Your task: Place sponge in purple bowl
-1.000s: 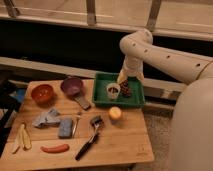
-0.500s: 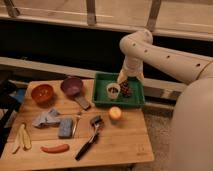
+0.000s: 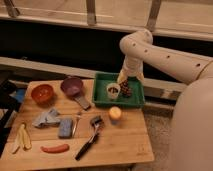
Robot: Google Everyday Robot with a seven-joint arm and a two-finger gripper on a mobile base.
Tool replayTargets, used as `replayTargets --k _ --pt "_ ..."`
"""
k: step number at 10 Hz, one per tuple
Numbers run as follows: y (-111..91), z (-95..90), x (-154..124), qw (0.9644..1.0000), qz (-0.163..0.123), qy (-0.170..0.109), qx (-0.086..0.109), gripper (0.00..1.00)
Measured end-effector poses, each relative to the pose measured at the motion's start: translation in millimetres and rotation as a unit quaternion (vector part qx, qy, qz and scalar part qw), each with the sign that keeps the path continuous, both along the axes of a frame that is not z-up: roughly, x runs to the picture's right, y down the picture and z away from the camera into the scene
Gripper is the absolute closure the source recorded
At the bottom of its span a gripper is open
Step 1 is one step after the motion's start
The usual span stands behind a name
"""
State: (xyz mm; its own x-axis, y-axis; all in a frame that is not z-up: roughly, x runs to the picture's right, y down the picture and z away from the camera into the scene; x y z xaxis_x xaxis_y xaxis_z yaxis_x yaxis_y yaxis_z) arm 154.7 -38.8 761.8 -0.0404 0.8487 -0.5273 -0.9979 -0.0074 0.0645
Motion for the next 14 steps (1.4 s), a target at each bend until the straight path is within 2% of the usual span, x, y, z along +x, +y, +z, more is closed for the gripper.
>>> replayTargets --k 1,2,4,6,9,11,13,14 --pt "0 -0.8 2 1.0000 0.002 0.000 0.000 0.23" --pt "-1 -5.9 6 0.9999 0.010 0.003 0.009 0.23" --pt "-10 -29.2 0 0.9996 0.006 0.001 0.027 0.23" --pt "-14 -49.4 -31 0.9992 -0.008 -0.026 0.030 0.23" --pt "1 -51.4 -96 0.9962 -0.031 -0.081 0.008 0.23" --pt "18 -50.9 -140 0.9912 -0.058 -0.119 -0.006 0.23" --pt "30 -51.7 -177 0.9856 -0.081 -0.149 -0.005 0.23" --pt "38 -52.4 -190 0.9847 -0.079 -0.155 -0.005 0.23"
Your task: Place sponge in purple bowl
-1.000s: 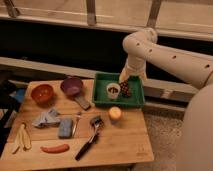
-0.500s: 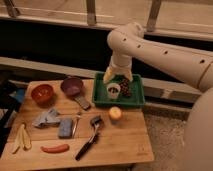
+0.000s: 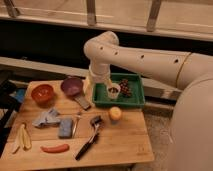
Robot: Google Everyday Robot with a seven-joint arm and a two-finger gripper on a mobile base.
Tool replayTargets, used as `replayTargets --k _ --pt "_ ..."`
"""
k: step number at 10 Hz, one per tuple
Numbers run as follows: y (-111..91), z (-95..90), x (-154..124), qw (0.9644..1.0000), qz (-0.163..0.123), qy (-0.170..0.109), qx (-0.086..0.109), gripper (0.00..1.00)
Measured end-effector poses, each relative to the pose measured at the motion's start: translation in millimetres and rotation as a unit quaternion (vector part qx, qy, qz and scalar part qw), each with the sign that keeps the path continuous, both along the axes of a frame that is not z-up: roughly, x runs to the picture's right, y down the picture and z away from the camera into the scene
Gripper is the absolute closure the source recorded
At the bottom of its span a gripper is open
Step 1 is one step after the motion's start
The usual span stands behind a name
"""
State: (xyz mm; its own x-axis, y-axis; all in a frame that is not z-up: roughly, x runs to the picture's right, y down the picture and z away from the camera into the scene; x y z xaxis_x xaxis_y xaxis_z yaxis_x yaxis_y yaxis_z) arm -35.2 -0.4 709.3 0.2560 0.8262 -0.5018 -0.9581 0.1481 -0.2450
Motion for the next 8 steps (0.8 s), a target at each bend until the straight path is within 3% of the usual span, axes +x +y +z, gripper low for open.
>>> replayTargets --k 3,7,8 --pt "20 -10.8 -25 0.9998 -0.012 -0.012 0.007 0.23" --pt "21 -9.7 -25 0.9998 -0.017 -0.011 0.008 0.23" --pt "31 -4.0 -37 0.9996 -0.023 -0.015 0.004 0.23"
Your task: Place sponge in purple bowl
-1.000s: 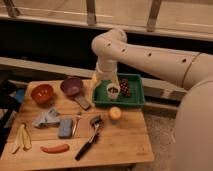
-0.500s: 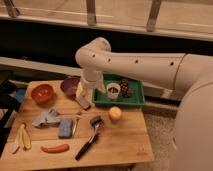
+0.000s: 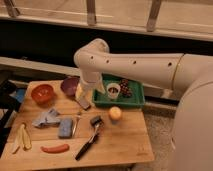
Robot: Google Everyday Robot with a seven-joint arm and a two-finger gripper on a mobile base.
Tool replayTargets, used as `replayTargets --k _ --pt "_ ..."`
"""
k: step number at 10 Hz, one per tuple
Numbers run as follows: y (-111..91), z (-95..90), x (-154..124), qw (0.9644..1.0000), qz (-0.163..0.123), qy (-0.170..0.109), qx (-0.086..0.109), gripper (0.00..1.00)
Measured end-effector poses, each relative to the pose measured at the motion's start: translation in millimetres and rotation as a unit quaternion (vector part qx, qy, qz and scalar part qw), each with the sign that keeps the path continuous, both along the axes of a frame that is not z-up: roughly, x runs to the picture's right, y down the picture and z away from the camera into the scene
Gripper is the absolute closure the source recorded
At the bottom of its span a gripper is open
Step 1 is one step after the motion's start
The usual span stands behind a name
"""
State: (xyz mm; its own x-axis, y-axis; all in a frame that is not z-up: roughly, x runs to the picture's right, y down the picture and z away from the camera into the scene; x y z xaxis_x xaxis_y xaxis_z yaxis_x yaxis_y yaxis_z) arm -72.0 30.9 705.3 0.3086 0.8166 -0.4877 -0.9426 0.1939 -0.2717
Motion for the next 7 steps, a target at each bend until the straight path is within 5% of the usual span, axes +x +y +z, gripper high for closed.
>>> replayTargets --k 3,7 --pt "37 13.6 -47 0.9997 -0.007 -0.018 -0.016 0.23" --pt "76 16.1 -96 0.9970 -0.063 -0.033 -0.030 0.23"
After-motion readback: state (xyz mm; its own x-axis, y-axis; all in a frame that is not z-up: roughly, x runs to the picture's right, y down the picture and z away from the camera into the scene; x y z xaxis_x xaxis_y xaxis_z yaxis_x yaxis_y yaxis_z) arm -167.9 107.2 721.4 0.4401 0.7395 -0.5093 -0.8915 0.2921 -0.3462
